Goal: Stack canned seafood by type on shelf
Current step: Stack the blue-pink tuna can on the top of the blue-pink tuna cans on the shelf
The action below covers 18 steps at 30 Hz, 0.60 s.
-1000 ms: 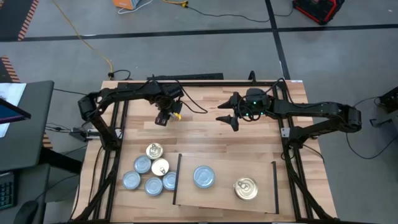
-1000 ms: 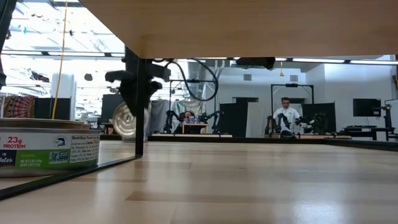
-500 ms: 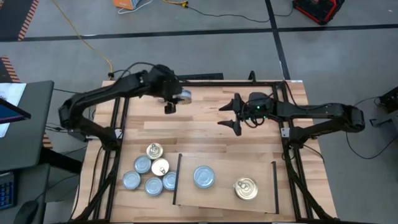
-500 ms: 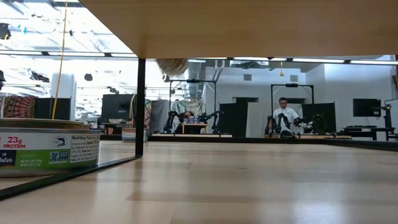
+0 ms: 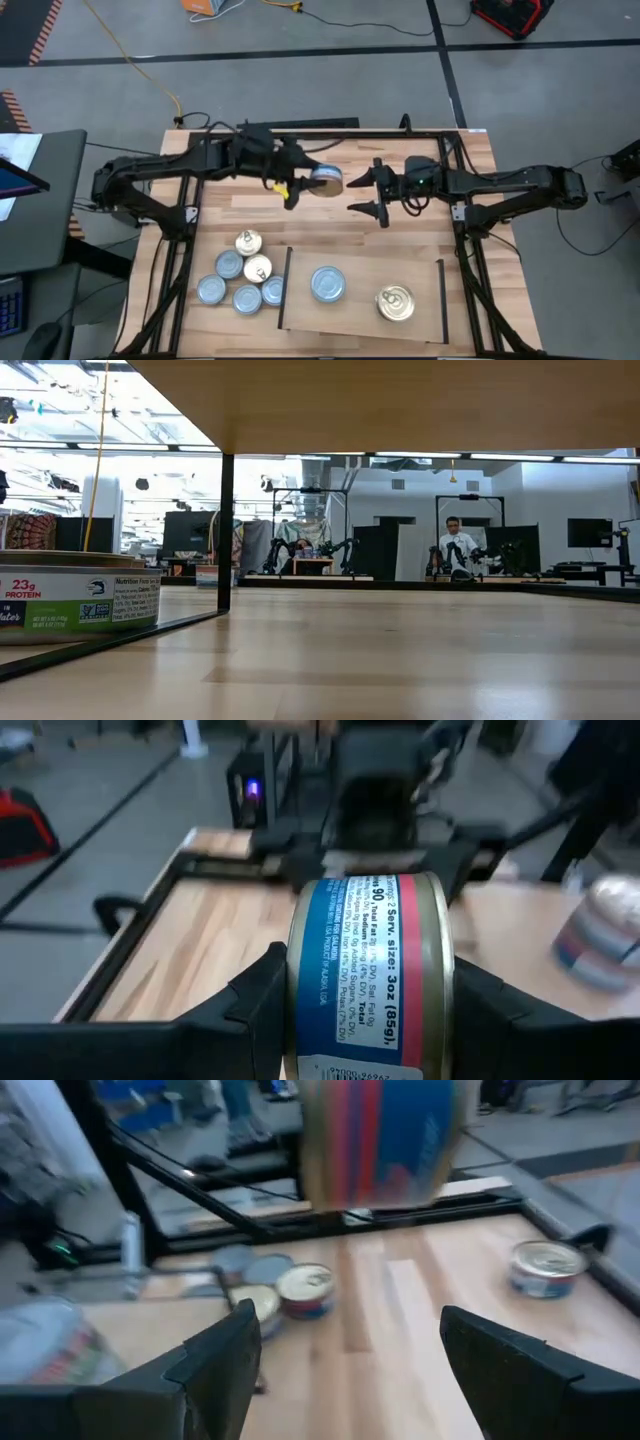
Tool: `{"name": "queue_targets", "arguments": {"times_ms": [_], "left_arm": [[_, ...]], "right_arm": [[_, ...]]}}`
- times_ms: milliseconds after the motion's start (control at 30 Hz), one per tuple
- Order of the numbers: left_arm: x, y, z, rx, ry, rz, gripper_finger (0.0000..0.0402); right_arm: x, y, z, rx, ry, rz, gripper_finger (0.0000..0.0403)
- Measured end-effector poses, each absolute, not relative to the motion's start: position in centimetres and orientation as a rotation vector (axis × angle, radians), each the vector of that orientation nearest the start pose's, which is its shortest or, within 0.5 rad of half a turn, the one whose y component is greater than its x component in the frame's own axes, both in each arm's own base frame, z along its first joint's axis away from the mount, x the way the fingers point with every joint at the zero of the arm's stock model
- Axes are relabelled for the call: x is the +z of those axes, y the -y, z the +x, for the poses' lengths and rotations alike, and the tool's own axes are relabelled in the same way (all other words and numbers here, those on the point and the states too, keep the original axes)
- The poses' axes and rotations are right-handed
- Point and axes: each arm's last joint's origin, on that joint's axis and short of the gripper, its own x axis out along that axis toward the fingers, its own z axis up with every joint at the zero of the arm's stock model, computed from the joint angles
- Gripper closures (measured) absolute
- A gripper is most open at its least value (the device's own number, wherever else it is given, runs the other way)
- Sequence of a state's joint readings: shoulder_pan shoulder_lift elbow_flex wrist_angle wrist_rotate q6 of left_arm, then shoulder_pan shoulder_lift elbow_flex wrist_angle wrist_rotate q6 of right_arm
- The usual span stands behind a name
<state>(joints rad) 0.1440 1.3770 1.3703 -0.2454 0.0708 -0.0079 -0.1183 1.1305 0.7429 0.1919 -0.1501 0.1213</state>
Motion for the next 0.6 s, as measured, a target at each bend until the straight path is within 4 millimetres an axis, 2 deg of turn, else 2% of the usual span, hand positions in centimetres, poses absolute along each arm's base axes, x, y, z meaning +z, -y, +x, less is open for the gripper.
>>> {"name": "queue_targets", "arguments": {"times_ms": [133, 367, 600], "left_arm": [[39.7, -2.3, 30.9, 0.095, -0.208, -0.06, 0.0221], [39.9, 1.1, 31.3, 0.159, -0.161, -0.025, 0.0221], [39.9, 2.8, 31.9, 0.192, -0.115, 0.007, 0.0221]], "right_arm": [[28.7, 2.1, 25.1, 0.042, -0.193, 0.175, 0.006], [29.7, -0.5, 25.3, 0.134, -0.09, 0.157, 0.003], [31.0, -1.6, 25.5, 0.096, -0.019, 0.094, 0.0027]]}}
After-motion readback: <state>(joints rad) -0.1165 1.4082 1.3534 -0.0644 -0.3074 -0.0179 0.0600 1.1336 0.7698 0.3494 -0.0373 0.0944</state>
